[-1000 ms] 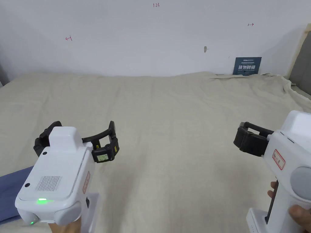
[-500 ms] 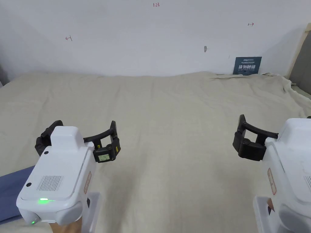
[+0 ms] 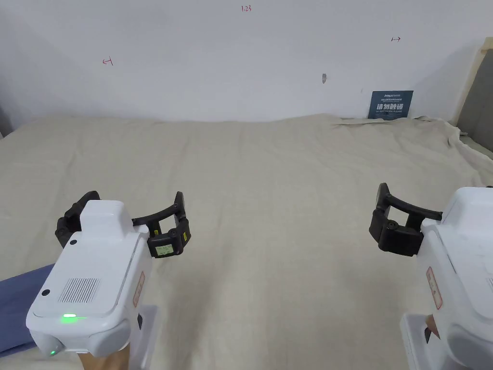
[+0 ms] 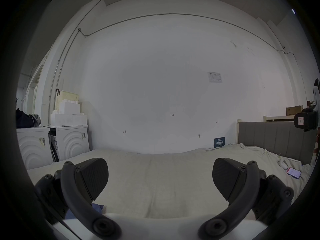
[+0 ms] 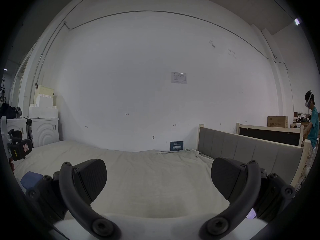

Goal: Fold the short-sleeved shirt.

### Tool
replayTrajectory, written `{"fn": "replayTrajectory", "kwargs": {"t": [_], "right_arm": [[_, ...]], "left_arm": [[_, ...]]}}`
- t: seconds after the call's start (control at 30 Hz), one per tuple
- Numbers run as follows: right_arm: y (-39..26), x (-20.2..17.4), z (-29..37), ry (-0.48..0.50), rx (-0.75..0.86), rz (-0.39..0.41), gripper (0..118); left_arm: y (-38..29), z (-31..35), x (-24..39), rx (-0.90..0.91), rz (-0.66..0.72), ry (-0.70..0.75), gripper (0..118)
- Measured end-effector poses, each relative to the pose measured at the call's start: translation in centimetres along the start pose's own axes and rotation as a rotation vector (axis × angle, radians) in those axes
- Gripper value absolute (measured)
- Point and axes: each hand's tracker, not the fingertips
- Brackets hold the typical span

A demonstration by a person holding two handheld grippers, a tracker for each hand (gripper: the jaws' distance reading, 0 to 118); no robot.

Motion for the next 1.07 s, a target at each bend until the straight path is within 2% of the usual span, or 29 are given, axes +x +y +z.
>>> {"fn": "replayTrajectory", "kwargs": {"t": [1.07], "right_arm": [[-0.29, 0.39, -0.25, 0.01, -0.017, 0.009, 118]], "left_arm": [[-0.01, 0.15, -0.05, -0.002, -0.013, -0.002, 118]]}}
